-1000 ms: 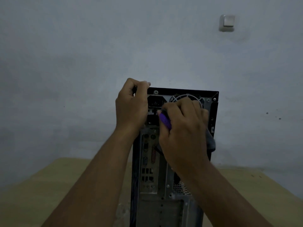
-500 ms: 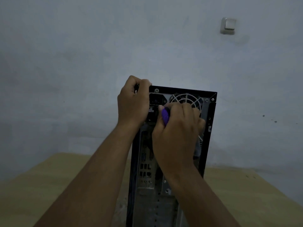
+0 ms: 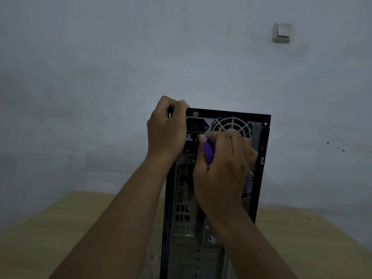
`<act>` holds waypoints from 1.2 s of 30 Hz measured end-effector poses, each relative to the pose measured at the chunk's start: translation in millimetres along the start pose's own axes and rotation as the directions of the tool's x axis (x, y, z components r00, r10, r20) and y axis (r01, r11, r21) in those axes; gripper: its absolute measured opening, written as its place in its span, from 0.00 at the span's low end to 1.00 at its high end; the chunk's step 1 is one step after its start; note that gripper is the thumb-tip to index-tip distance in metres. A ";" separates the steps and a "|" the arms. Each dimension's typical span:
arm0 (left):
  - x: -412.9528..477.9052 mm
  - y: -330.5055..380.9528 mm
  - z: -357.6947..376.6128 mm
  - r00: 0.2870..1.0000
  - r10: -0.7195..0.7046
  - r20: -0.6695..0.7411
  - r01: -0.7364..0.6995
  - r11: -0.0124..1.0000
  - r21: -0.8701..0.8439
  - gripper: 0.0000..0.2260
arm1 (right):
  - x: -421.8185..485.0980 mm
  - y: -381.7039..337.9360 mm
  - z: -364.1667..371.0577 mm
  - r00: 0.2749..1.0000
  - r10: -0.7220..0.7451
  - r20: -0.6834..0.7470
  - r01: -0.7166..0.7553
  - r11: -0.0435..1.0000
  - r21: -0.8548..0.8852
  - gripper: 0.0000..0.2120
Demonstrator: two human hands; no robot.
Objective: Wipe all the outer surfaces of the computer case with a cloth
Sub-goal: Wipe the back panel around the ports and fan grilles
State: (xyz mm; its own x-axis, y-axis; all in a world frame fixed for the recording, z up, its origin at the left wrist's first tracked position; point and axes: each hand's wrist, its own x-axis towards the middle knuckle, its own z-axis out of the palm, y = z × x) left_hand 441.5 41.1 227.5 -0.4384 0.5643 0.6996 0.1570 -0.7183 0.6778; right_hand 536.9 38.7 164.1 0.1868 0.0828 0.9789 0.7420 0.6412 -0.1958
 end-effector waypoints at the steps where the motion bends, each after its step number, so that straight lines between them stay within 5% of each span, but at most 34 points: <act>1: 0.0 0.5 0.0 1.000 0.005 0.004 -0.005 1.000 -0.004 0.15 | 0.4 4.1 -2.0 0.999 -0.032 0.018 0.032 0.999 0.007 0.06; 4: -0.7 0.4 1.4 1.000 0.014 0.009 -0.014 1.000 -0.005 0.17 | 1.2 15.0 -9.4 0.992 -0.107 0.072 0.105 0.994 0.030 0.07; 9: 1.1 -1.7 2.2 0.999 0.037 0.009 -0.037 0.999 0.012 0.13 | 7.3 -4.2 -3.9 0.993 0.119 0.017 -0.120 0.991 0.063 0.07; 18: 3.3 -4.4 1.2 0.999 0.038 0.035 -0.039 0.999 0.019 0.10 | 16.1 -4.6 -6.4 0.992 -0.022 0.126 0.041 0.988 -0.150 0.06; 24: 5.3 -6.3 -4.9 0.996 0.026 0.087 -0.026 1.000 -0.002 0.11 | 11.3 5.3 -0.9 0.959 -0.259 0.113 0.276 0.942 -0.190 0.06; 30: 7.3 -12.2 -7.6 0.991 0.013 0.133 -0.004 0.998 -0.067 0.15 | 9.1 -3.8 -0.2 0.980 -0.186 0.071 0.198 0.953 -0.228 0.03; 36: 9.8 -16.9 -11.2 0.990 0.020 0.141 -0.008 0.996 -0.090 0.17 | 17.4 4.4 -3.3 0.957 -0.259 0.129 0.282 0.934 -0.220 0.05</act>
State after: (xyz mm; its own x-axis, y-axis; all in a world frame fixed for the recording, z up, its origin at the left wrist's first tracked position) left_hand 424.6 54.3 220.4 -0.3057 0.6014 0.7382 0.0803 -0.7562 0.6494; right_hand 545.6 40.5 180.1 -0.0960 0.0117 0.9953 0.8871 0.4545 0.0802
